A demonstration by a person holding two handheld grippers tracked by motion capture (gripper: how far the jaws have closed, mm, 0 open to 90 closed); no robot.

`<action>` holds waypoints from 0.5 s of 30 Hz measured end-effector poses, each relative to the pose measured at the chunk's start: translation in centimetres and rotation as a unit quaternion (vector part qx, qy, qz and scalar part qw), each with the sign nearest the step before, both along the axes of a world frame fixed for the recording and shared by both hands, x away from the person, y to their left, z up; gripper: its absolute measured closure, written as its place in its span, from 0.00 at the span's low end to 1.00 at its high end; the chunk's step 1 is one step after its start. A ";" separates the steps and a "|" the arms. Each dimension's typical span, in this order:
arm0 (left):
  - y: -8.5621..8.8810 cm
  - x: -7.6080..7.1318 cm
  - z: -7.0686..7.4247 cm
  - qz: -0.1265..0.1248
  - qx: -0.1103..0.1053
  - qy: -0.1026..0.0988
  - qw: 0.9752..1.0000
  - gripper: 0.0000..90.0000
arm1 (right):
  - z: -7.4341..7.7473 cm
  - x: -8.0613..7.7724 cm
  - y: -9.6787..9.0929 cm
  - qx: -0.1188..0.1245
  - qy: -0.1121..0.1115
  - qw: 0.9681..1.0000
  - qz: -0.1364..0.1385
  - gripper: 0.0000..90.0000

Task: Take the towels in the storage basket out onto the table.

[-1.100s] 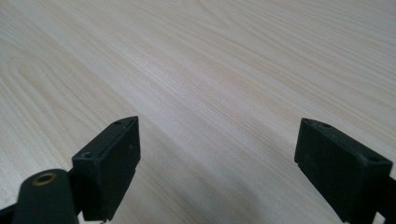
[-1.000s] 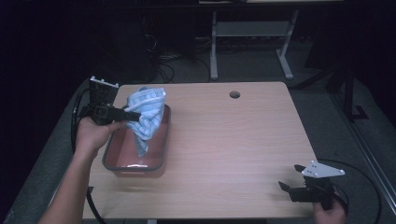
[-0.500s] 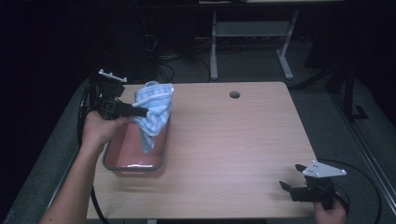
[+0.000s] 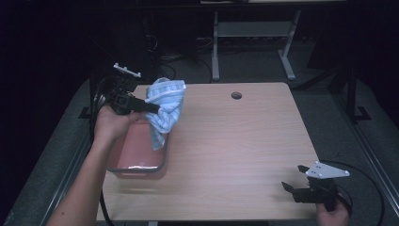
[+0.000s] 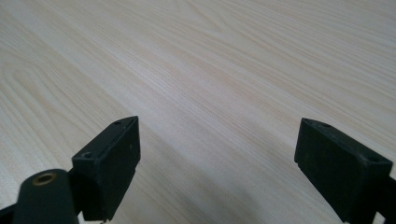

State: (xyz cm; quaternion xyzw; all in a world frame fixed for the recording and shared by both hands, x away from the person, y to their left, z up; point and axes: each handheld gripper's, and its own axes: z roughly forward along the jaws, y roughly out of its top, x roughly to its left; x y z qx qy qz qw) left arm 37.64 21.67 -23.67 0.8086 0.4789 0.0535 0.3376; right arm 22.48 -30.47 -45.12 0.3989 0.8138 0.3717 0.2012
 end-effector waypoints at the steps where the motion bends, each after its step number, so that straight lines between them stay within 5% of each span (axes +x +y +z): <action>1: -0.4 0.1 0.2 -0.002 -0.003 -0.002 1.000 0.74 | 0.0 0.0 0.0 0.000 0.000 1.000 0.000 0.15; 15: -3.2 0.8 0.4 -0.022 0.002 0.001 1.000 0.74 | 0.0 0.1 0.0 0.001 0.001 1.000 -0.001 0.15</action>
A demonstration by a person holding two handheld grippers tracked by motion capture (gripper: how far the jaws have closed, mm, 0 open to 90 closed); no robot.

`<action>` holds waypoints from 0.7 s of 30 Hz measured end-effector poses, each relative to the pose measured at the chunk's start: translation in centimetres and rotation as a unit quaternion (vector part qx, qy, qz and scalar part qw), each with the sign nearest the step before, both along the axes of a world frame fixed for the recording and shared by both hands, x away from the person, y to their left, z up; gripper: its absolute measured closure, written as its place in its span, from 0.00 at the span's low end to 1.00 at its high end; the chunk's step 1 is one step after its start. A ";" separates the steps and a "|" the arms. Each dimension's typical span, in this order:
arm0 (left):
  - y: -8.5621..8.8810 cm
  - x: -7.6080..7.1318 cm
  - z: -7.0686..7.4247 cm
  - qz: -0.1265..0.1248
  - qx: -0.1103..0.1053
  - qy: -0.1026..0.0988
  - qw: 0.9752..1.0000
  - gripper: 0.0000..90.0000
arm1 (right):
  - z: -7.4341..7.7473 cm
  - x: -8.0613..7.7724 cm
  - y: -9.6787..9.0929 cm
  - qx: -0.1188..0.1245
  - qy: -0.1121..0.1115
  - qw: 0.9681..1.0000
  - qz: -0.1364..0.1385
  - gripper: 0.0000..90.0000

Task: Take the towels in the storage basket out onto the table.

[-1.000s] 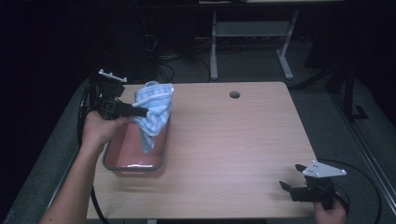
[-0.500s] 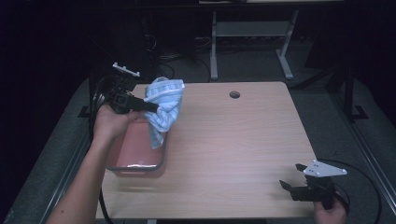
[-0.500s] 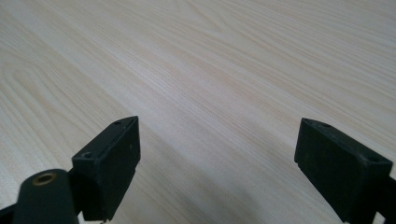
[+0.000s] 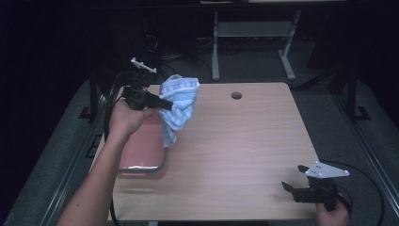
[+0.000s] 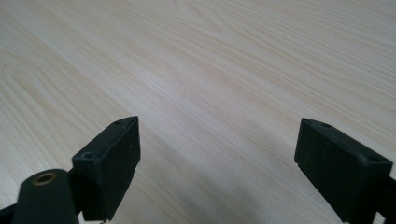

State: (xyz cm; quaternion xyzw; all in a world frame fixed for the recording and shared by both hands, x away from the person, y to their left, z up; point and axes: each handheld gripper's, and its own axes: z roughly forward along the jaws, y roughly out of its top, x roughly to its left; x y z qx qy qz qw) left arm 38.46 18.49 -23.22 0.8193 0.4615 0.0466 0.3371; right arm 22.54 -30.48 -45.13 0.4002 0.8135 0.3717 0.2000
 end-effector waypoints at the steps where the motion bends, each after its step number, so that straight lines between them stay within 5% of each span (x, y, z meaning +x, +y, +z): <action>1: -0.2 0.0 0.0 -0.001 -0.002 0.000 1.000 0.74 | 0.0 0.0 0.0 0.000 0.000 1.000 0.000 0.15; 21: -4.1 0.9 -0.1 -0.035 -0.001 0.005 0.999 0.74 | 0.0 0.0 -0.1 0.002 0.001 1.000 0.002 0.15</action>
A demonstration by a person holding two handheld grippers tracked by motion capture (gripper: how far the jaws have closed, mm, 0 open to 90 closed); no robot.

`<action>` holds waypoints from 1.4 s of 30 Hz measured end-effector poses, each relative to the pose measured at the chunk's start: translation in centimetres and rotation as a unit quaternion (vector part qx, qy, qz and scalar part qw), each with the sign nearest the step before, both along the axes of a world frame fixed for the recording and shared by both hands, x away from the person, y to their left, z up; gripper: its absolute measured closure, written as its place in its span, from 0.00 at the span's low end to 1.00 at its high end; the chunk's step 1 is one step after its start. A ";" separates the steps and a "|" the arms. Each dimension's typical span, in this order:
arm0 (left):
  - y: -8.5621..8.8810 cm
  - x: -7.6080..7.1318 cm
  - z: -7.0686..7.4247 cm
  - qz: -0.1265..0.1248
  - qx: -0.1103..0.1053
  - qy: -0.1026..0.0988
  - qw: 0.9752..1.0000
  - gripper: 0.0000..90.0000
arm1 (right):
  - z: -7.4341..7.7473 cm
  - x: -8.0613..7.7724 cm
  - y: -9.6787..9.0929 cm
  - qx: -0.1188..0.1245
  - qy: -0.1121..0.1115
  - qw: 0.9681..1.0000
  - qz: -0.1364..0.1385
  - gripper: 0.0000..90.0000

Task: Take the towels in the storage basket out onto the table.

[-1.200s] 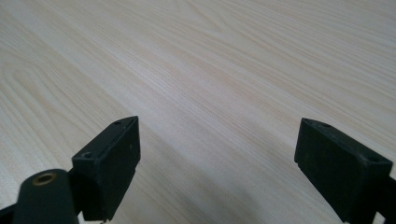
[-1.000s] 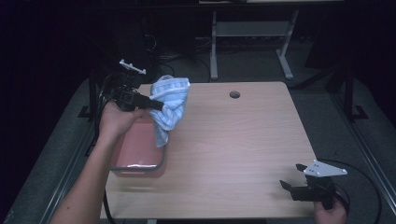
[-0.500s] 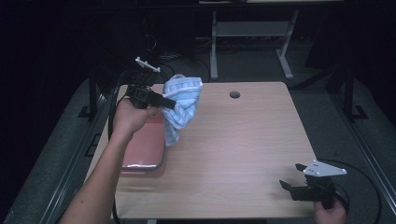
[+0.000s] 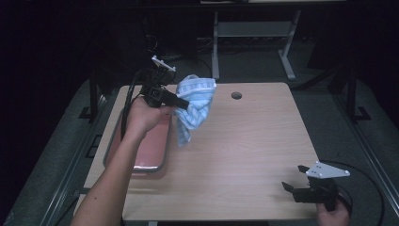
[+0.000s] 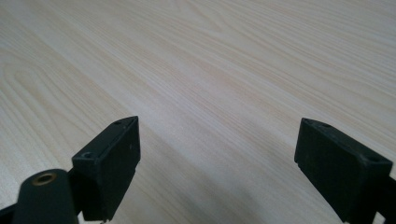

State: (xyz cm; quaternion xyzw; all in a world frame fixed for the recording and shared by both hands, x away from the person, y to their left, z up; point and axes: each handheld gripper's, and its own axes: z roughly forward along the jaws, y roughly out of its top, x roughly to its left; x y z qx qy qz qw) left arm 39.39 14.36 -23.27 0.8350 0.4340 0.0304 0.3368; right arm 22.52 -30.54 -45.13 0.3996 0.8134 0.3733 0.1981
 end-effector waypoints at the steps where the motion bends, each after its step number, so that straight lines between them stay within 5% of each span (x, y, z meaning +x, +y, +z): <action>1: -0.2 0.1 0.0 -0.001 0.000 0.001 1.000 0.74 | 0.0 0.0 0.0 0.002 -0.001 1.000 -0.001 0.15; 26: -5.2 1.2 -1.9 -0.033 0.006 0.014 0.999 0.74 | 0.0 0.0 -0.3 0.006 -0.004 1.000 -0.002 0.15; 42: -8.4 1.9 -4.7 -0.058 0.012 0.035 0.998 0.74 | 0.1 -0.1 -0.5 0.007 -0.007 1.000 -0.002 0.15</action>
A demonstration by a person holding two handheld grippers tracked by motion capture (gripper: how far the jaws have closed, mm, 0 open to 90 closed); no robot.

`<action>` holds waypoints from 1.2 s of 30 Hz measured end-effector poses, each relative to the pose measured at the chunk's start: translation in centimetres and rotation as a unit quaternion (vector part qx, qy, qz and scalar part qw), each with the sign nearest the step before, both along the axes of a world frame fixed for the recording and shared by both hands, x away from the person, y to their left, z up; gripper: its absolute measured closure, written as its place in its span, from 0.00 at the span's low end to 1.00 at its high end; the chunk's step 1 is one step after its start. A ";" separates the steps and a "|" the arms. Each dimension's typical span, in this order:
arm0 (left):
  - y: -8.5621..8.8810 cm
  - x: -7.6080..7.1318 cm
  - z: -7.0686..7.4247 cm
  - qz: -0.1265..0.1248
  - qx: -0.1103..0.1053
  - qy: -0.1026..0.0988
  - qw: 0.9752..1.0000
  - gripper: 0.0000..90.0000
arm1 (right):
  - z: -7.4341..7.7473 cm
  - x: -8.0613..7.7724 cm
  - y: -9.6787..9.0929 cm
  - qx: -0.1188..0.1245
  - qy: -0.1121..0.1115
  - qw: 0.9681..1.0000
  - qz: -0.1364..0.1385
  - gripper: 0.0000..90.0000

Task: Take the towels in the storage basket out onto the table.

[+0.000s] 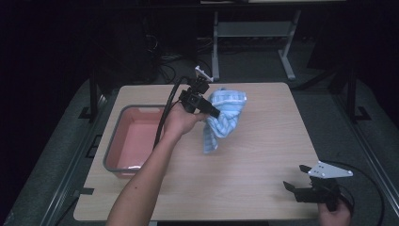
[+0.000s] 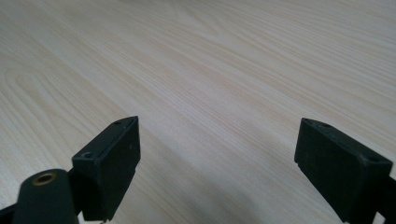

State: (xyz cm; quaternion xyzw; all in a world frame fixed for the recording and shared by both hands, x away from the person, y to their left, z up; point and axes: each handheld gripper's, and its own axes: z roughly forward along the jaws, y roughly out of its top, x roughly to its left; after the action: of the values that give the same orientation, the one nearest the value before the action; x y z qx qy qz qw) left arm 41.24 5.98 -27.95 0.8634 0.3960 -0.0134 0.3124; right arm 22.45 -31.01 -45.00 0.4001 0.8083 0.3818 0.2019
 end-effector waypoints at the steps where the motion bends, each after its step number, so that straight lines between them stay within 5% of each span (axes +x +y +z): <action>1: -0.2 0.1 -0.4 0.000 -0.001 0.004 1.000 0.74 | 0.0 0.0 -0.1 0.001 0.000 1.000 -0.002 0.15; 15: -2.1 0.9 -4.3 -0.002 -0.006 0.029 1.000 0.74 | -0.1 0.1 -0.1 0.005 0.004 1.000 -0.006 0.15; 36: -3.9 1.3 -7.3 0.004 -0.004 0.039 0.999 0.73 | -0.1 0.1 0.2 0.004 0.002 1.000 0.000 0.15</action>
State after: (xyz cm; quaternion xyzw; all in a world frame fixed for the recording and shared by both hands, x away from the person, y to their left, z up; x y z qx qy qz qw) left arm 42.57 2.04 -35.25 0.8592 0.4114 -0.0480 0.3004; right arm 22.59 -30.83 -45.07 0.4017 0.8070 0.3843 0.1990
